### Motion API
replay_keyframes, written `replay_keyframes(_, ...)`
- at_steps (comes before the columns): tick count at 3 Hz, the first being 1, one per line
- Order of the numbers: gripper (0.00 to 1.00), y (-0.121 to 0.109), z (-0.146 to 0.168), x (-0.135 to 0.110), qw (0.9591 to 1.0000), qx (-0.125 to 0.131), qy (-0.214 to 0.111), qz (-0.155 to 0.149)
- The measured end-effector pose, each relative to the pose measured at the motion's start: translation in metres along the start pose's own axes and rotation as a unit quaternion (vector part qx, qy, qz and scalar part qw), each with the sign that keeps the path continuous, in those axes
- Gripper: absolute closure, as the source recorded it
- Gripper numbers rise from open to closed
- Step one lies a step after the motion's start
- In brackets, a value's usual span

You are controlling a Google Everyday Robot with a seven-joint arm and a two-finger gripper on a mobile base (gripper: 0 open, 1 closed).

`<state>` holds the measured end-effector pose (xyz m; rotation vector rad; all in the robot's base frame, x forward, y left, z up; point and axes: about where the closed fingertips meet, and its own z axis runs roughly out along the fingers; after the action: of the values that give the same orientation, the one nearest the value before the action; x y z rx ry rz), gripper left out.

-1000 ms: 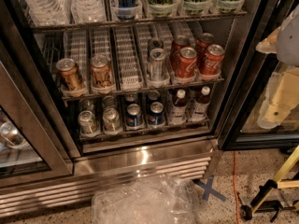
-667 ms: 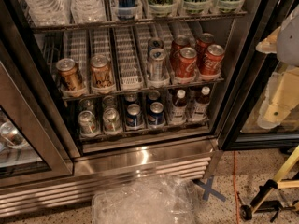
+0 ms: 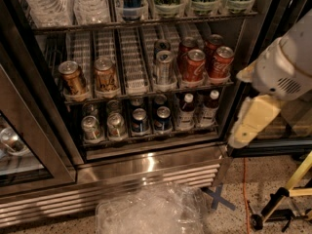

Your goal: Pick orange can from middle shelf of fridge

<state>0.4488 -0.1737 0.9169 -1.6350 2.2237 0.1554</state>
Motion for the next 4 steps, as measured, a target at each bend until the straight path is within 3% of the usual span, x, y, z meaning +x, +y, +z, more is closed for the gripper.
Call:
replay_keyframes(1, 0.00, 0.020, 0.046, -0.037, 0.9941, -0.037, -0.097, 0.031)
replay_keyframes(2, 0.00, 0.024, 0.042, -0.060, 0.9887, -0.045, -0.137, 0.042)
replay_keyframes(3, 0.00, 0.024, 0.042, -0.060, 0.9887, -0.045, -0.137, 0.042)
replay_keyframes(4, 0.00, 0.024, 0.068, -0.072, 0.9863, -0.049, -0.150, 0.049)
